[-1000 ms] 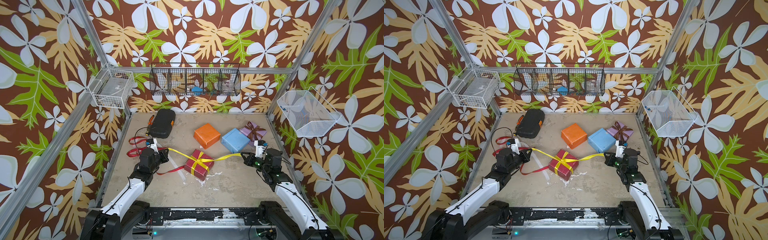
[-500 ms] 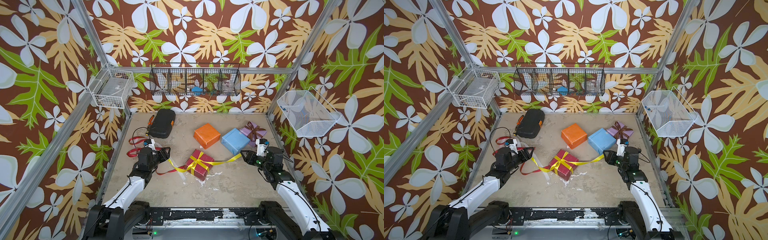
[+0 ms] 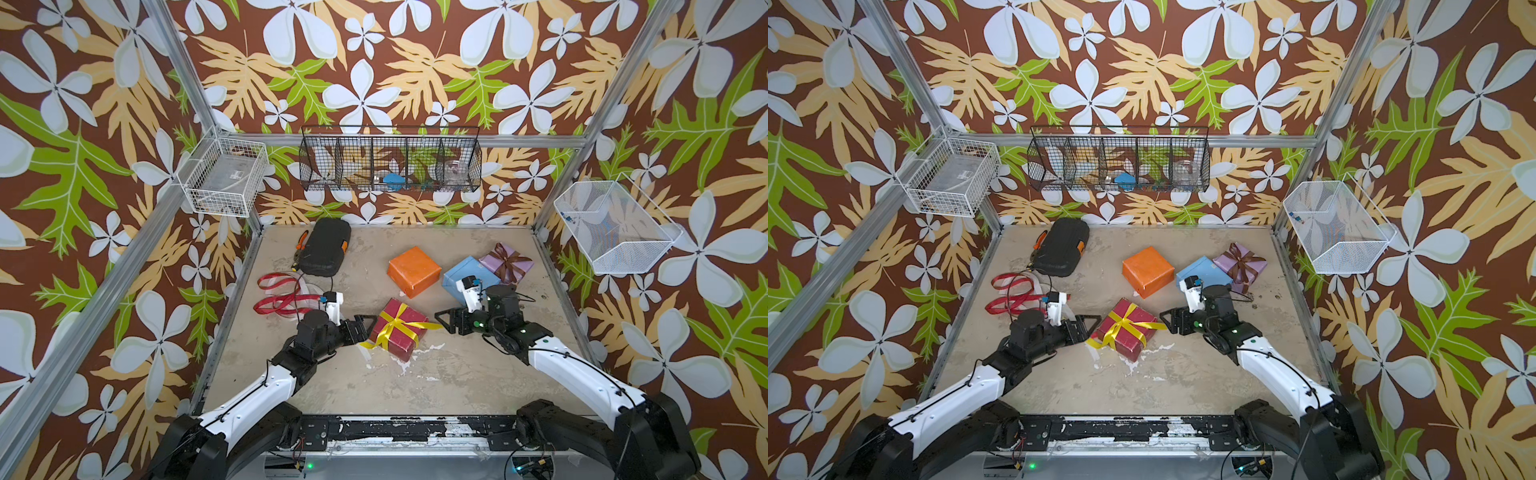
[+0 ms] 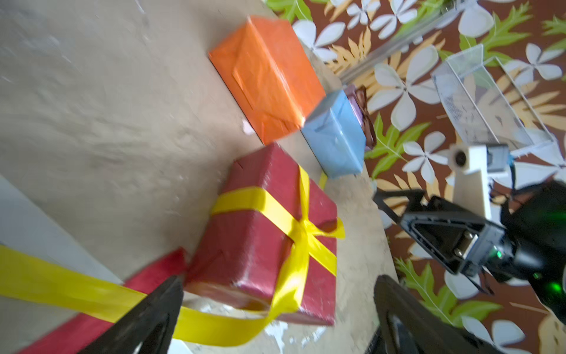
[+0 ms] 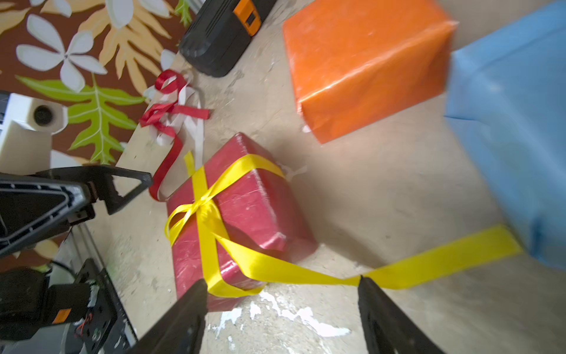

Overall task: Untie the ribbon bows on the gift boxes
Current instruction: Adjust the gift box at the center of the board, then untie the ribbon from the gift box.

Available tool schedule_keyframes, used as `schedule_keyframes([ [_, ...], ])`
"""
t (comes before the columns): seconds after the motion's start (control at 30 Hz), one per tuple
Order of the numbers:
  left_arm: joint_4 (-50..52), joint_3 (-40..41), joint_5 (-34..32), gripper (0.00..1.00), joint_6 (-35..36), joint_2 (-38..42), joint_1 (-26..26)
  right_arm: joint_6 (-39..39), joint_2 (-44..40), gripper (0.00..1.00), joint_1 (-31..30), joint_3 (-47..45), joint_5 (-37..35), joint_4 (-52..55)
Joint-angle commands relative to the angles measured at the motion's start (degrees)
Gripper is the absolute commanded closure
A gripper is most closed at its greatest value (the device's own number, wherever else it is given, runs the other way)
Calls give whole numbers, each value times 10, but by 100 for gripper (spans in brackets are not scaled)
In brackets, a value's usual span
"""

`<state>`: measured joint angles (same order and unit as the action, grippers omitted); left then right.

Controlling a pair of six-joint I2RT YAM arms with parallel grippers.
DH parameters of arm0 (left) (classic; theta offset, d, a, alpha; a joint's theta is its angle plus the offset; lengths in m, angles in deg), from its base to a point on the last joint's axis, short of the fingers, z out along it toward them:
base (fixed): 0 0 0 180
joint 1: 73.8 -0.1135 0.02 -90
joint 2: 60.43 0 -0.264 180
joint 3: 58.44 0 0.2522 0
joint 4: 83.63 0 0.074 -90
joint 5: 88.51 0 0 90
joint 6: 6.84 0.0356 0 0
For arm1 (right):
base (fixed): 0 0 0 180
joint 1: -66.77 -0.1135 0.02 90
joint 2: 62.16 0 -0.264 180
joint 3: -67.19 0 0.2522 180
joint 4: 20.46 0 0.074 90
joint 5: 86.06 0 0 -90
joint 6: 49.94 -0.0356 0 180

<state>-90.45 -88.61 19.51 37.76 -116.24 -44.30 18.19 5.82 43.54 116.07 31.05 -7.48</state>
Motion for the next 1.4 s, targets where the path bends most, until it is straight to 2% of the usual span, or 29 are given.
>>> schedule_keyframes([
  [0.0, -98, 25, -39, 0, -71, -18, 46, -7, 56, 27, -9, 13, 11, -85],
  [0.1, -191, 47, -39, 0, -110, -52, 61, -11, 123, 36, -8, 30, 42, -137],
  [0.3, -280, 31, -37, 0, -120, -135, 62, -38, 196, 36, -9, 31, 123, -205],
  [0.5, -286, -17, -55, 0, -85, -200, 59, -85, 161, 35, -9, -35, 157, -250],
  [0.7, -290, -92, -32, 0, -56, -285, 51, -129, 81, 35, -14, -119, 172, -261],
  [0.77, -291, -111, -13, 0, -52, -309, 36, -116, 48, 34, -15, -131, 153, -231],
  [0.87, -267, -122, 8, 0, -41, -320, 4, -51, 4, 33, -15, -103, 27, -103],
  [0.97, -154, -149, -11, 0, 25, -295, -12, -13, -12, 33, -15, -65, -61, -28],
  [1.03, -66, -170, -38, 0, 80, -269, -9, 6, -3, 35, -15, -38, -76, -7],
  [1.13, 6, -175, -63, 0, 117, -229, -9, 32, 24, 43, -22, 0, -77, 7],
  [1.37, 37, -135, -54, 0, 108, -174, 15, 101, 90, 43, -101, 78, -168, 42],
])
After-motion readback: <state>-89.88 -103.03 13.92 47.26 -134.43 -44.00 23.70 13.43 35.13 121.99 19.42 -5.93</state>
